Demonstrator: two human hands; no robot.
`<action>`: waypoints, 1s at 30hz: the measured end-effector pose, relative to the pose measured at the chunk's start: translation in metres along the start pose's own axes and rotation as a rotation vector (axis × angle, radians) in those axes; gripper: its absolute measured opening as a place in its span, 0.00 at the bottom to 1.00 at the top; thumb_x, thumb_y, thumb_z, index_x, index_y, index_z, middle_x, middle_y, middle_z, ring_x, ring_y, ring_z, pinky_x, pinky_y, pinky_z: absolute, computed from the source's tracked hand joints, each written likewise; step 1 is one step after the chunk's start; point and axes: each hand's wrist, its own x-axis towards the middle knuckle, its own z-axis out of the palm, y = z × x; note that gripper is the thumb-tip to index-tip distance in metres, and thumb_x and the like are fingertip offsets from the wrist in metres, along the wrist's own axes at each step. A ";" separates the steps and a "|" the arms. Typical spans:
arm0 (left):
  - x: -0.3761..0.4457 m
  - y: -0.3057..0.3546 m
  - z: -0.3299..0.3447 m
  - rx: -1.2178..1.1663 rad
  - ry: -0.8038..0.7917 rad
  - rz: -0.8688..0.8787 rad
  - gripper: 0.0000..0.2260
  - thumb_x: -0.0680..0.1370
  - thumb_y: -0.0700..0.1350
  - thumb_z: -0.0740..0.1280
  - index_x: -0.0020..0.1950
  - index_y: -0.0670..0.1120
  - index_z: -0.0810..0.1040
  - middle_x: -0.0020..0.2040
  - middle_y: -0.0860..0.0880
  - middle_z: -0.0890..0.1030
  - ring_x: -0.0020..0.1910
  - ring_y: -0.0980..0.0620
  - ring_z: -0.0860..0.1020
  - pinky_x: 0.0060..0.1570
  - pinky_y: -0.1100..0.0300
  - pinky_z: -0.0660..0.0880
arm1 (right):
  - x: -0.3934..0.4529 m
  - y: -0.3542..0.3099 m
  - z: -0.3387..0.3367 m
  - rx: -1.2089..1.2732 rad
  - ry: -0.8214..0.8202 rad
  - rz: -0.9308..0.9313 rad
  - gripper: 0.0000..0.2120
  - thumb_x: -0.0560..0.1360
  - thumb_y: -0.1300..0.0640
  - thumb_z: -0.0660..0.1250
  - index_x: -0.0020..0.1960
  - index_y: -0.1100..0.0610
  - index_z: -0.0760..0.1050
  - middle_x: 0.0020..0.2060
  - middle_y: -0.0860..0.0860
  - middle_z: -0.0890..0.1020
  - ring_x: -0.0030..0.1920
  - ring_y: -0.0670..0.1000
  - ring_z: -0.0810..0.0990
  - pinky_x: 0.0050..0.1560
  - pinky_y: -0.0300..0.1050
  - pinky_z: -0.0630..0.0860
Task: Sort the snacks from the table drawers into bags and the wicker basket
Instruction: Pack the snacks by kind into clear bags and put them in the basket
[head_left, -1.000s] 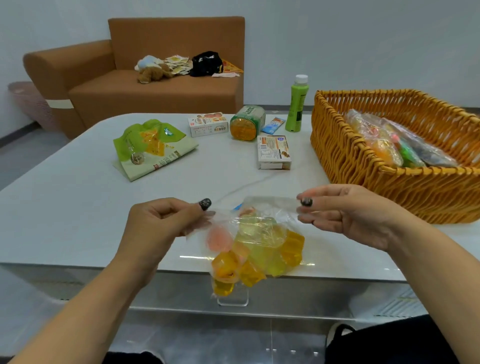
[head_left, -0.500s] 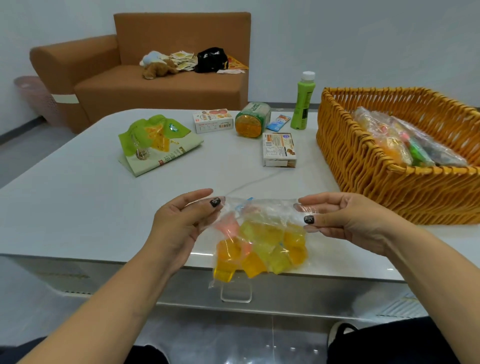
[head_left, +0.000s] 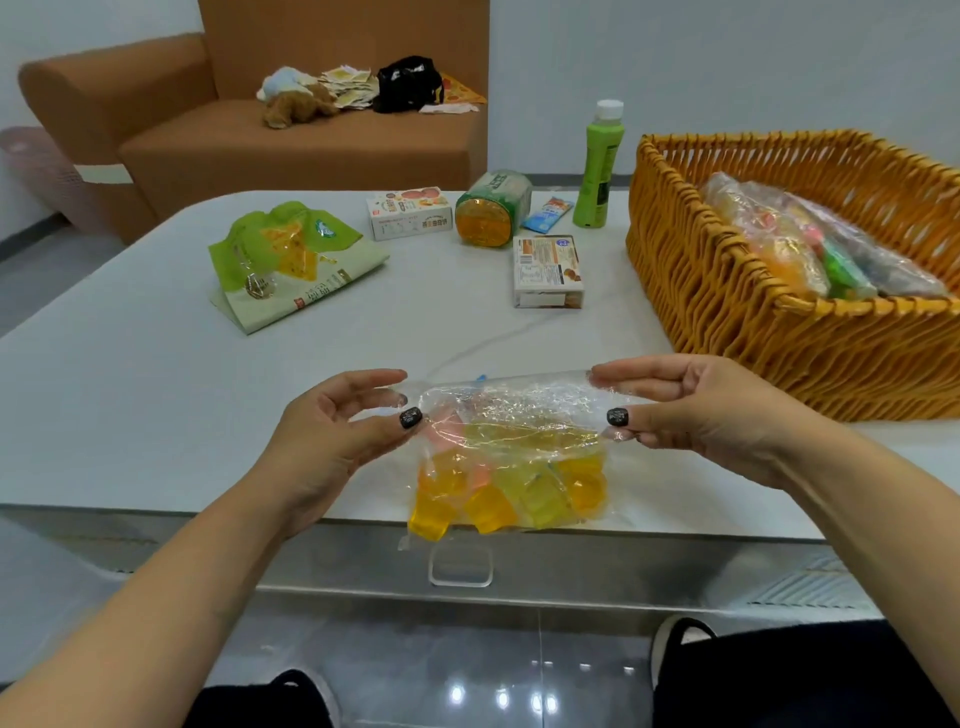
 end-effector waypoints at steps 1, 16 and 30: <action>-0.001 0.001 0.000 0.081 0.006 0.009 0.22 0.59 0.40 0.82 0.52 0.50 0.85 0.46 0.48 0.83 0.51 0.46 0.83 0.54 0.53 0.79 | 0.000 0.001 0.001 -0.037 0.009 -0.022 0.20 0.68 0.72 0.70 0.57 0.56 0.81 0.52 0.47 0.85 0.42 0.51 0.85 0.35 0.36 0.81; -0.011 -0.001 0.023 0.930 0.283 0.512 0.31 0.69 0.44 0.77 0.69 0.49 0.69 0.62 0.50 0.73 0.54 0.54 0.76 0.54 0.59 0.75 | -0.003 0.023 0.015 -0.363 0.196 -0.283 0.21 0.68 0.66 0.75 0.58 0.52 0.80 0.45 0.54 0.86 0.47 0.43 0.84 0.53 0.42 0.80; -0.018 -0.017 0.062 1.745 -0.398 0.652 0.53 0.69 0.73 0.64 0.77 0.56 0.32 0.79 0.48 0.34 0.77 0.44 0.32 0.74 0.37 0.39 | -0.012 0.018 0.019 -0.491 0.276 -0.337 0.33 0.66 0.65 0.76 0.67 0.48 0.69 0.49 0.46 0.82 0.38 0.47 0.85 0.44 0.42 0.83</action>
